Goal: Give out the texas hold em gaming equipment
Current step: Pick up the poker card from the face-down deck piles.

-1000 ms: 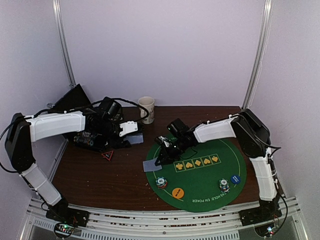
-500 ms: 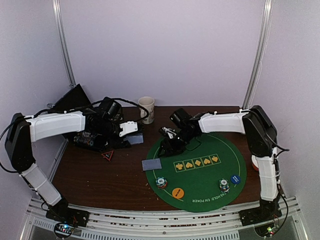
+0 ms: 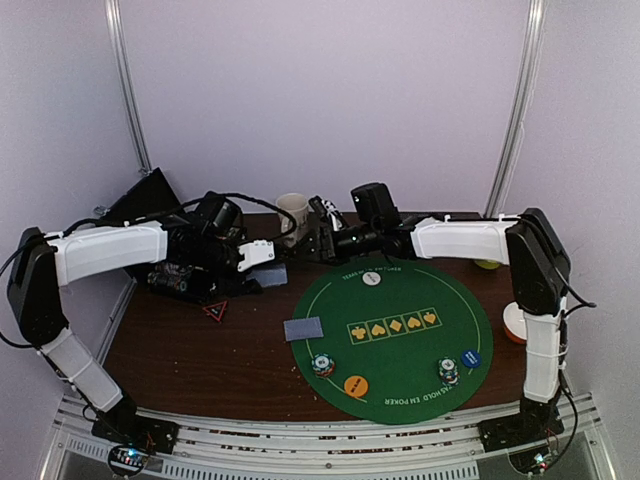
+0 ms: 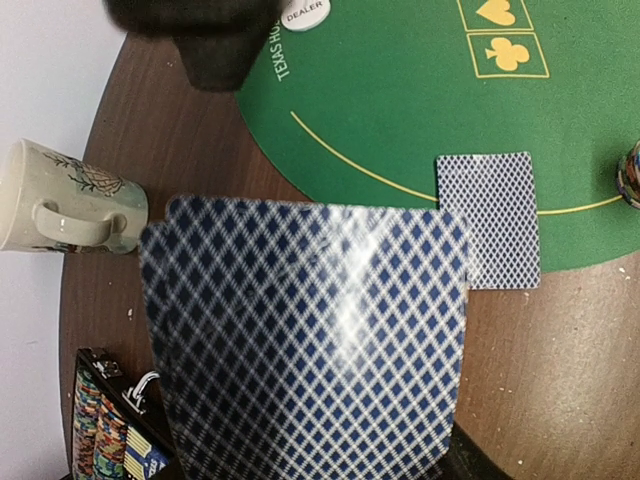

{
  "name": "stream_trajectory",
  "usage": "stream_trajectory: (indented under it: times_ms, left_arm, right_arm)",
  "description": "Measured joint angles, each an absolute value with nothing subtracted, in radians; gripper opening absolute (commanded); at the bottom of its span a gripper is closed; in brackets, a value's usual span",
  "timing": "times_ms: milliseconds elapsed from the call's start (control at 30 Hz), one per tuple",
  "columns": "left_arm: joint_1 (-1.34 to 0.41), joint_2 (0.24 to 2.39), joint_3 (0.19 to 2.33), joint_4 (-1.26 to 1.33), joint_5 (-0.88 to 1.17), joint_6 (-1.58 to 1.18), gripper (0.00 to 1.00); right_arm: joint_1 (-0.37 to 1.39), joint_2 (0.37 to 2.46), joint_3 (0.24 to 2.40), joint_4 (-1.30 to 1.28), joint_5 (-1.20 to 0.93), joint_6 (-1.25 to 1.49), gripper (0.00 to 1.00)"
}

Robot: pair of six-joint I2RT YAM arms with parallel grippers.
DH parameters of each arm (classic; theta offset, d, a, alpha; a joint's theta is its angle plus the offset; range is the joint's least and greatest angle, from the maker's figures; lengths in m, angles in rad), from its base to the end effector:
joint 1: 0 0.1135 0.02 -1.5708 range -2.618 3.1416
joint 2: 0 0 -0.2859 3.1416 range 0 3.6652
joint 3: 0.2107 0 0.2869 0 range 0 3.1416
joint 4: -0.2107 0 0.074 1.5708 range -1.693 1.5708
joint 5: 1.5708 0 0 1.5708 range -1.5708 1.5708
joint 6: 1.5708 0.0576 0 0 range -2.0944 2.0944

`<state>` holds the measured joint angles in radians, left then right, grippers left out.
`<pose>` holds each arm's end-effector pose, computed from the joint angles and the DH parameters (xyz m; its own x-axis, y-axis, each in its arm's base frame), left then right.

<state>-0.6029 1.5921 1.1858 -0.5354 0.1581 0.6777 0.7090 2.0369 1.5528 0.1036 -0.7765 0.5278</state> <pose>0.3116 -0.2255 0.2377 -0.1199 0.8342 -0.5382 0.9133 0.3053 0.2698 0.3772 0.3767 0.2487 -0.7262 -0.1495 -0.6711 -0.6859 0.2236 0.6925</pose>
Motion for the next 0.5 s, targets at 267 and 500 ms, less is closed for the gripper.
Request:
stream_trajectory:
  times_ms: [267, 500]
  left_arm:
    - [-0.603, 1.591, 1.19, -0.542, 0.162, 0.673, 0.56]
    - [-0.603, 1.591, 1.204, -0.547, 0.177, 0.67, 0.53]
  right_arm:
    - [0.76, 2.136, 1.596, 0.196, -0.796, 0.584, 0.72]
    - [0.78, 2.205, 1.661, 0.183, -0.764, 0.577, 0.57]
